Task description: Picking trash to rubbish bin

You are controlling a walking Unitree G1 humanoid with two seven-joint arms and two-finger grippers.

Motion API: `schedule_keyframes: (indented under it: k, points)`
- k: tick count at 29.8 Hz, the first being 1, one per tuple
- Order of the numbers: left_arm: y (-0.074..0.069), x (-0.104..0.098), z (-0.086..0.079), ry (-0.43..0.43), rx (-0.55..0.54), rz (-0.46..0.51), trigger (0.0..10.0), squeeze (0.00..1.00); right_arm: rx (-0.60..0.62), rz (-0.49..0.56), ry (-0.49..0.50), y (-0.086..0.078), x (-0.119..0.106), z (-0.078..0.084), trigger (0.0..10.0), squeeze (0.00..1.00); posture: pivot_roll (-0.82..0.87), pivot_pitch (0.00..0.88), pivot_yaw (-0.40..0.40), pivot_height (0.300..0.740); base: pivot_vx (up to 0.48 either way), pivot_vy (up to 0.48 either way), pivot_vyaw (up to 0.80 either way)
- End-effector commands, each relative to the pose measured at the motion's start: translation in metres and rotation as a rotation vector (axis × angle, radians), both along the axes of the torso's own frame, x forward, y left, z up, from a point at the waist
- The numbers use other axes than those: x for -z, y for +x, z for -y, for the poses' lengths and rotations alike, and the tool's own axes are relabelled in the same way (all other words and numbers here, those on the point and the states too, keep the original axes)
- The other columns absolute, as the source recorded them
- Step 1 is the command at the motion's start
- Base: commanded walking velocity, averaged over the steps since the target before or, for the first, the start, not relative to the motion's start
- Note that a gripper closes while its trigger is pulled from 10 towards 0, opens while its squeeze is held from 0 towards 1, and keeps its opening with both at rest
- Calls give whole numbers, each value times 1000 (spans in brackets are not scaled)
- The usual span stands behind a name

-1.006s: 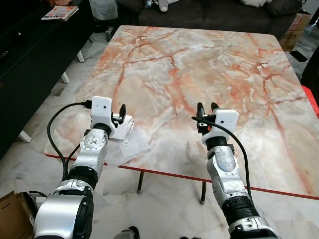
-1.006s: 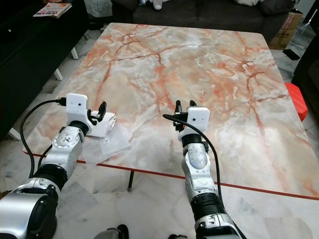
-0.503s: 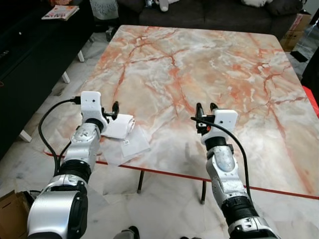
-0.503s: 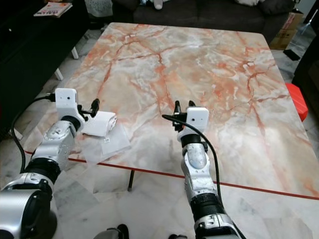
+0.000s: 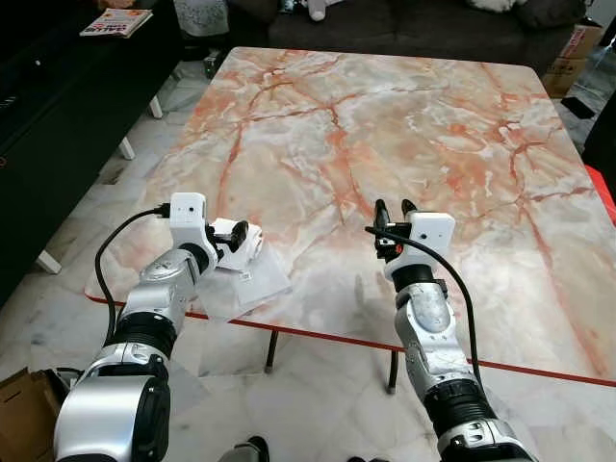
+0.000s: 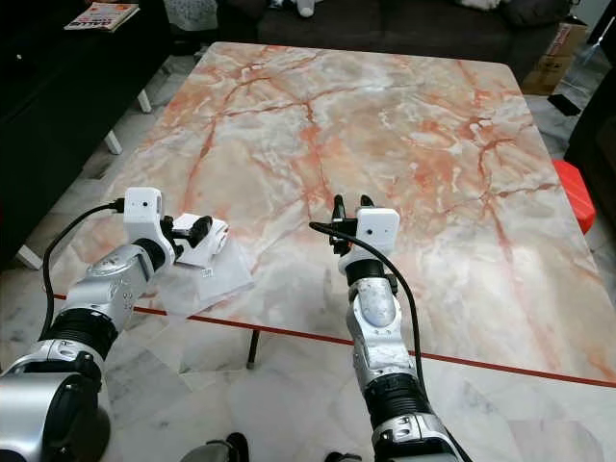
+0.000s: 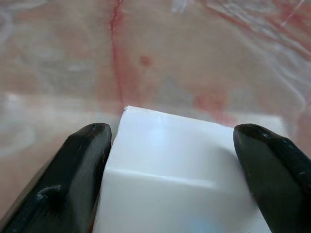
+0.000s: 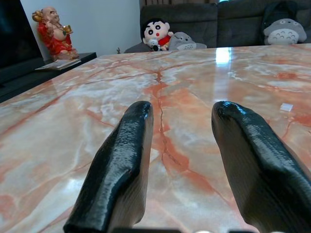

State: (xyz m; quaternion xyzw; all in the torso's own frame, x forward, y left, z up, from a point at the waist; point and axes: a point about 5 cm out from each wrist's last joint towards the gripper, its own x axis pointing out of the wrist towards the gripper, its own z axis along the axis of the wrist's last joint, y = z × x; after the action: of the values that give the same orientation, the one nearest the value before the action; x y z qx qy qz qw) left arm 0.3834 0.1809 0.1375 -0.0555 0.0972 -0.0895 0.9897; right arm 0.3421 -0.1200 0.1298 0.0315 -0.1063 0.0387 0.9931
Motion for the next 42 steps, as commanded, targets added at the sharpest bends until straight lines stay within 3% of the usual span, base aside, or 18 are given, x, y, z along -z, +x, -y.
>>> schedule_keyframes:
  k: [1, 7, 12, 24, 28, 29, 32, 33, 42]
  points:
    - [0, -4, -7, 29, -26, -16, 10000, 0, -8, -6, -4, -2, 1, 0, 10000, 0, 140, 149, 0, 740, 0, 0, 0]
    - [-2, -1, -11, -8, -26, -82, 10000, 0, -17, -10, -3, -1, 1, -4, 10000, 0, 147, 149, -1, 740, 0, 0, 0]
    - [-9, 11, -1, -118, 117, -198, 10000, 0, -18, -10, -2, -1, 1, -4, 10000, 0, 146, 147, 0, 740, 0, 0, 0]
    - [-12, 13, 2, -295, 141, -243, 10000, 0, -14, -12, -3, -1, 2, -3, 10000, 0, 145, 147, 1, 740, 0, 0, 0]
    - [-12, 9, 1, -300, 162, -236, 10000, 0, -11, -13, -3, -1, 2, -2, 10000, 0, 148, 147, 1, 740, 0, 0, 0]
    - [-12, 8, 1, -300, 164, -234, 2824, 0, -11, -13, -3, -1, 2, -2, 10000, 0, 148, 147, 1, 740, 0, 0, 0]
    - [-12, 7, 2, -302, 167, -233, 2824, 0, -11, -14, -2, -1, 2, -2, 10000, 0, 148, 147, 1, 740, 0, 0, 0]
    - [-12, 7, 1, -302, 168, -233, 0, 0, -11, -14, -2, -1, 2, -2, 10000, 0, 148, 147, 1, 740, 0, 0, 0]
    - [-11, 1, 4, -319, 189, -219, 0, 0, -9, -15, -3, 0, 2, -2, 10000, 0, 146, 149, 1, 740, 0, 0, 0]
